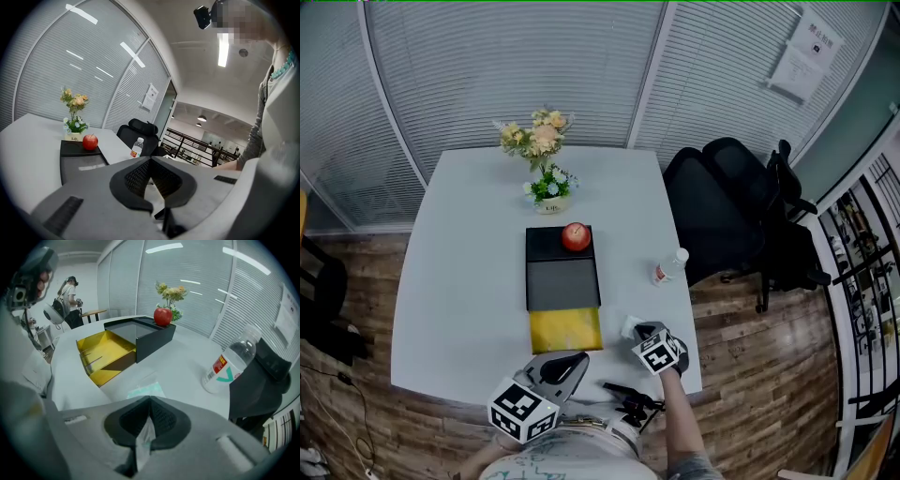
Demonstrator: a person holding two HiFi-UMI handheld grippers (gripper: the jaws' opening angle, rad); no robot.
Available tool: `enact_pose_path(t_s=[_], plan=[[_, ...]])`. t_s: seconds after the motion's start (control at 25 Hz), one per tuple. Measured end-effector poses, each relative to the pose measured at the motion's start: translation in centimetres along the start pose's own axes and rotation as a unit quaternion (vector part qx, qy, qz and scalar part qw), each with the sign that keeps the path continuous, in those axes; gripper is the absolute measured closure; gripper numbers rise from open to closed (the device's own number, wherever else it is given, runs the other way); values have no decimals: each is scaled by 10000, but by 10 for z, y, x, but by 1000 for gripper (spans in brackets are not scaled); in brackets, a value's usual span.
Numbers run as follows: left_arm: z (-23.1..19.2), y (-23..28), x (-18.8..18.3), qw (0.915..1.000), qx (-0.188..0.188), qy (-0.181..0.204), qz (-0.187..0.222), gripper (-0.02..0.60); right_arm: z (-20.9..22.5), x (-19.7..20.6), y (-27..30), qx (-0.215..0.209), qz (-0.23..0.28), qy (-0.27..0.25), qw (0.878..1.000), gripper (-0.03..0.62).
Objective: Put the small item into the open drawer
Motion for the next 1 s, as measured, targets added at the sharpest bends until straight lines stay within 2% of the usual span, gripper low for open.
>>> enact_pose_path(t_s=[0.32,0.6,1.0], plan=[[0,0,1,10000,25,-8,-41,584,4,-14,-29,56,-40,-267,9996,591],[1,0,-1,10000,-11,-9,-16,584,11,-32,-58,27,121,-327,9994,591],[-2,1,1,10000,-38,-36,-38,584,12,-58,-95,101,360,-703,9968,591]])
Point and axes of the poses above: the fingertips, and each gripper's own axes: y forward along the fingers, z to its right, x out of its underside, the point moved 10 cm from there along -y, backward along the fingers, and after that the axes turned 2 degrees about -z, right-handed, at the moved point
